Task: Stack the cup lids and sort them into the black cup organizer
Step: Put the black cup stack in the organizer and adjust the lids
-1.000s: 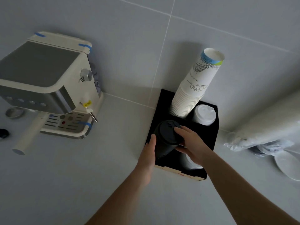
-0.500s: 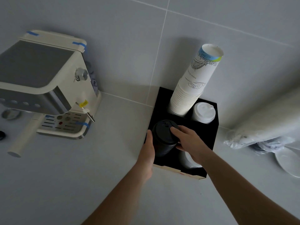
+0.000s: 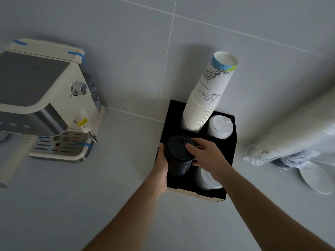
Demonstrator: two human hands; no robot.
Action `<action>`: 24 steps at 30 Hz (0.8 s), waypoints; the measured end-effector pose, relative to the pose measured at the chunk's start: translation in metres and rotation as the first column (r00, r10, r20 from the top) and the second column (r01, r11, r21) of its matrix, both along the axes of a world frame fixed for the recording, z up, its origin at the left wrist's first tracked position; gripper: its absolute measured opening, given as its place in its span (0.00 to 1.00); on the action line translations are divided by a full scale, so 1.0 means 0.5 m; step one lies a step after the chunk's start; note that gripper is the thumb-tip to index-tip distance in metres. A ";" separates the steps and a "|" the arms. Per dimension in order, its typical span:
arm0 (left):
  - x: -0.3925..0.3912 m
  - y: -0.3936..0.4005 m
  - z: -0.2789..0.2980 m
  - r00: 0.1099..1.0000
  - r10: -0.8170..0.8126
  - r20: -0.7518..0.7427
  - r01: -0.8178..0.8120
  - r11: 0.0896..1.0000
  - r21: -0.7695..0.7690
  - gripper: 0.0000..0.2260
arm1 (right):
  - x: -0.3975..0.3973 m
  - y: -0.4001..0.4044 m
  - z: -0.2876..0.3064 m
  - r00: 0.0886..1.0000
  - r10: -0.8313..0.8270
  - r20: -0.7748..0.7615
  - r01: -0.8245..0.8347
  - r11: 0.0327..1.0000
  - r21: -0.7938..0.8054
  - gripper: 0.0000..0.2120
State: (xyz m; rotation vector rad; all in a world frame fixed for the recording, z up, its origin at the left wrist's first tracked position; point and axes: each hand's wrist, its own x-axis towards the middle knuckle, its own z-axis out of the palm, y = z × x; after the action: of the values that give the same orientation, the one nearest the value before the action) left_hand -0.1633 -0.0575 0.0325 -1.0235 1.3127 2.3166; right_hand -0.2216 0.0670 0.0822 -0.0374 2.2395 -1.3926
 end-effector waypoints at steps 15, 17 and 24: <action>0.029 0.011 -0.009 0.998 0.005 -0.070 -0.018 0.982 -0.186 0.35 | 0.015 0.034 -0.032 0.996 0.005 -0.090 0.003 0.997 0.079 0.13; 0.029 0.006 -0.005 0.988 -0.080 -0.135 0.047 0.973 -0.227 0.41 | 0.017 0.028 -0.033 0.999 -0.045 -0.016 0.045 0.999 -0.022 0.09; 0.023 -0.020 -0.003 0.978 -0.164 -0.131 0.126 0.958 -0.259 0.22 | 0.033 0.024 -0.027 0.991 -0.082 0.102 0.097 0.984 -0.148 0.05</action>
State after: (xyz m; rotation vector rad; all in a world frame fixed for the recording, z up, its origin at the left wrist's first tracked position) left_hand -0.1517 -0.0676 0.0309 -0.8000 1.7144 2.1944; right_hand -0.2052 0.0791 0.0687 0.0783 2.0758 -1.5775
